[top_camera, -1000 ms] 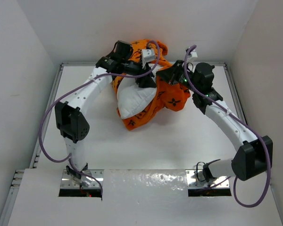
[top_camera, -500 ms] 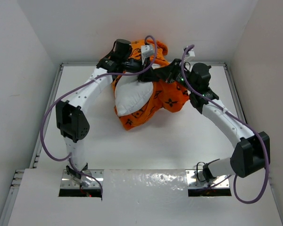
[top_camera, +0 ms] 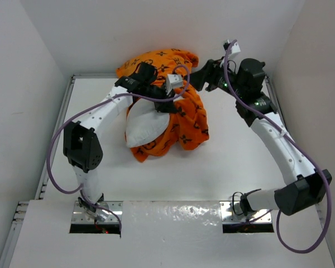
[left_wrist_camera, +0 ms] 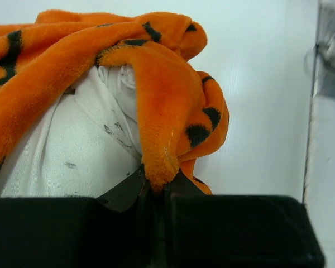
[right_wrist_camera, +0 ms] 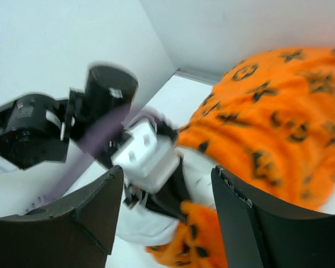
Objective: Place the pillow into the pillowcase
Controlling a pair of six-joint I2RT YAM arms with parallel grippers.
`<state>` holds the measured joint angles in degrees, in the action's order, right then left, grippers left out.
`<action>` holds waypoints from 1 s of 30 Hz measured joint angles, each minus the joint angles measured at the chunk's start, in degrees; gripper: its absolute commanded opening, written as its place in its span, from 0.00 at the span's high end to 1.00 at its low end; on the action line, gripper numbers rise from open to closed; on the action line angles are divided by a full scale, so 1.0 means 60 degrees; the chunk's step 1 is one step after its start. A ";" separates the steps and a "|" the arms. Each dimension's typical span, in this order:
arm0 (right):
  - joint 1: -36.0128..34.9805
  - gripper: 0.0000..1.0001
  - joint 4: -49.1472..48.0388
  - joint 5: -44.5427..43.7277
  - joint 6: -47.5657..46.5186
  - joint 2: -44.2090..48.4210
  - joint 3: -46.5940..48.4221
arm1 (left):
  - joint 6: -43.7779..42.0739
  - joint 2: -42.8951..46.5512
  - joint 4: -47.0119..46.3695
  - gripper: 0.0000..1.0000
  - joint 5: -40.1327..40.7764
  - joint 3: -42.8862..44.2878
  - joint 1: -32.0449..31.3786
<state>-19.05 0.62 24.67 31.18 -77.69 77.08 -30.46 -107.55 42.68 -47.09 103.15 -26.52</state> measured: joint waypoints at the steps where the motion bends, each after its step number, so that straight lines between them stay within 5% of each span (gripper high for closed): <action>1: 0.0080 0.36 0.0229 -0.0029 -0.0193 0.0004 0.0280 | -0.0273 0.0076 0.0262 1.00 0.0248 -0.0160 0.0000; 9: 0.0437 0.31 0.2127 0.0525 -0.1730 -0.1909 0.2747 | -0.2419 0.1260 0.1366 1.00 0.1574 -0.1523 -0.0029; 18: -0.0466 0.11 0.2772 0.2040 -0.2951 -0.5399 0.2466 | -0.3096 0.2765 0.1282 1.00 0.2237 -0.3085 0.0004; 30: -0.1785 0.01 0.2747 0.1832 -0.4681 -0.5195 0.2157 | -0.2874 0.2892 0.1421 1.00 0.2769 -0.3621 0.0233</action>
<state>-29.76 17.10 35.66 3.09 -108.86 90.02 -47.70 -90.19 51.20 -30.48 81.43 -25.12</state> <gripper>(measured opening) 0.985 0.064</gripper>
